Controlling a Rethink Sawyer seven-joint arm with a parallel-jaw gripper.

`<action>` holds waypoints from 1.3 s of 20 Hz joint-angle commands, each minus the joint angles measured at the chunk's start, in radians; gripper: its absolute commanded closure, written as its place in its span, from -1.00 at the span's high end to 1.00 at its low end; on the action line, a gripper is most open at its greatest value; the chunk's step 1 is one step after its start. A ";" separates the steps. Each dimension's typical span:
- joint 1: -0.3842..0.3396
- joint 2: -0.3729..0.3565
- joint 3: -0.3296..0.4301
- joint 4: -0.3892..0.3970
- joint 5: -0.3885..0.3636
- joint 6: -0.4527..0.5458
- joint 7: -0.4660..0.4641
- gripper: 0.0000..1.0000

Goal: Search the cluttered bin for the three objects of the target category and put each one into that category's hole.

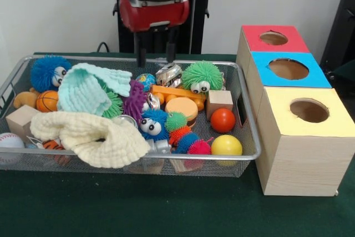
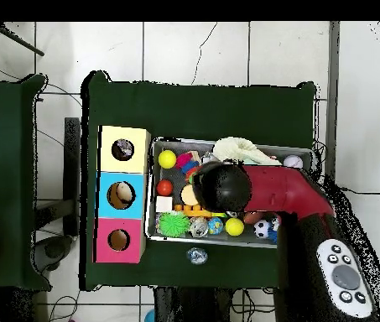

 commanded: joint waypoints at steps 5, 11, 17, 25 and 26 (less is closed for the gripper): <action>0.048 0.018 -0.075 0.325 0.101 -0.242 0.362 1.00; 0.136 0.096 -0.163 0.333 0.098 -0.366 0.408 1.00; 0.197 0.197 -0.229 0.273 0.101 -0.401 0.400 1.00; 0.226 0.156 -0.185 0.314 0.213 -0.328 0.450 1.00; 0.227 0.147 -0.175 0.323 0.231 -0.315 0.455 1.00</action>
